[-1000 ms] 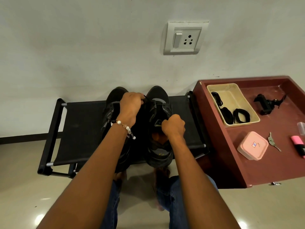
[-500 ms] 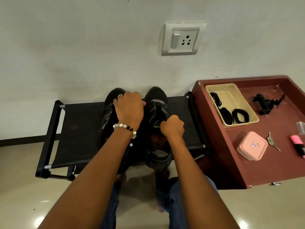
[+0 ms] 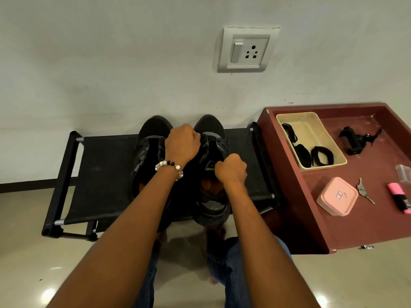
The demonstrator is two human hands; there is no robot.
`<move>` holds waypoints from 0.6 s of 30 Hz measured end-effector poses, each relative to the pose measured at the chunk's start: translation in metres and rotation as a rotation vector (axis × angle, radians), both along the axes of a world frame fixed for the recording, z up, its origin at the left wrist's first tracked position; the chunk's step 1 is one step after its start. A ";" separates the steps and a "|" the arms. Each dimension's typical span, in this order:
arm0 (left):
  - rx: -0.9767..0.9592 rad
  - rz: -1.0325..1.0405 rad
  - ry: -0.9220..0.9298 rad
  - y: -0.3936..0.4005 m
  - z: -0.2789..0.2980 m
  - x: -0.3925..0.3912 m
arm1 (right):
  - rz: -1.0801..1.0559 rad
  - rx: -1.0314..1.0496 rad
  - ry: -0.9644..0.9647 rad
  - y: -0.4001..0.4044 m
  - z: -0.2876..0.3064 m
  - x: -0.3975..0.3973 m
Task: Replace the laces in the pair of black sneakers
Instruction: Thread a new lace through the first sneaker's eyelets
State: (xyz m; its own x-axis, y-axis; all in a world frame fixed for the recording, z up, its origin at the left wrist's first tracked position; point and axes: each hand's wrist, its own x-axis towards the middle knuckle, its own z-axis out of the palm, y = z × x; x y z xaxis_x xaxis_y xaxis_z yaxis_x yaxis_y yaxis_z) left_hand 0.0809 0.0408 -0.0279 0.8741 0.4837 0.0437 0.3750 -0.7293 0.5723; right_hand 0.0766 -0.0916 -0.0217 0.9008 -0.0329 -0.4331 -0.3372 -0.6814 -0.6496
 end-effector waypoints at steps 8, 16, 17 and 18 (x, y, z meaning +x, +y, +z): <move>-0.703 0.170 -0.326 0.020 0.056 -0.007 | 0.098 0.069 0.016 -0.008 0.001 0.009; -1.216 0.074 -0.402 0.022 0.110 -0.020 | 0.267 0.528 -0.477 -0.004 0.029 0.016; -1.277 0.067 -0.412 0.021 0.112 -0.020 | 0.343 0.526 -0.472 0.000 0.028 0.014; -1.335 0.066 -0.421 0.021 0.113 -0.021 | 0.421 0.509 -0.474 0.005 0.027 0.012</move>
